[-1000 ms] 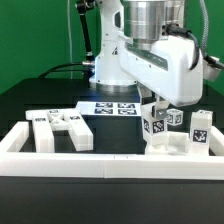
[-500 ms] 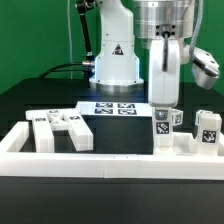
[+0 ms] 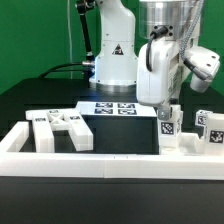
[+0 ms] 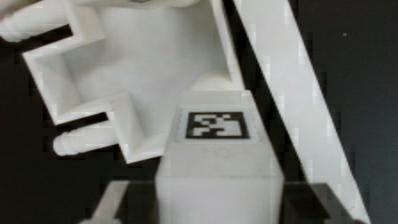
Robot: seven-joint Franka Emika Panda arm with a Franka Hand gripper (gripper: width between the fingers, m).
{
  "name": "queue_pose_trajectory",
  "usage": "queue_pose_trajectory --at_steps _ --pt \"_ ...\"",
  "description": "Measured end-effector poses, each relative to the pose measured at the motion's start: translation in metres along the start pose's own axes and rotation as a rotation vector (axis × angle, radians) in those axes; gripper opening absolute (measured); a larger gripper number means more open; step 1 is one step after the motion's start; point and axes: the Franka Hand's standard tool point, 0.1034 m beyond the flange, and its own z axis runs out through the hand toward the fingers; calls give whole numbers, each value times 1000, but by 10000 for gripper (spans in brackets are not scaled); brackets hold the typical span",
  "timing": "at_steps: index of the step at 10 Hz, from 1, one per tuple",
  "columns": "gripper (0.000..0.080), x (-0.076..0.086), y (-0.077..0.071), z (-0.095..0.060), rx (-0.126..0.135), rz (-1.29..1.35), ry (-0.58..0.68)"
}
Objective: Assemble chair
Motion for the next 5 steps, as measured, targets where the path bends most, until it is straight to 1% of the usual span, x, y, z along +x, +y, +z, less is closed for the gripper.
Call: queue_pose_trajectory --at_steps 2,5 --pt "292 -3 2 0 -3 19 -10" --pt "293 -5 2 1 -2 -15 -16"
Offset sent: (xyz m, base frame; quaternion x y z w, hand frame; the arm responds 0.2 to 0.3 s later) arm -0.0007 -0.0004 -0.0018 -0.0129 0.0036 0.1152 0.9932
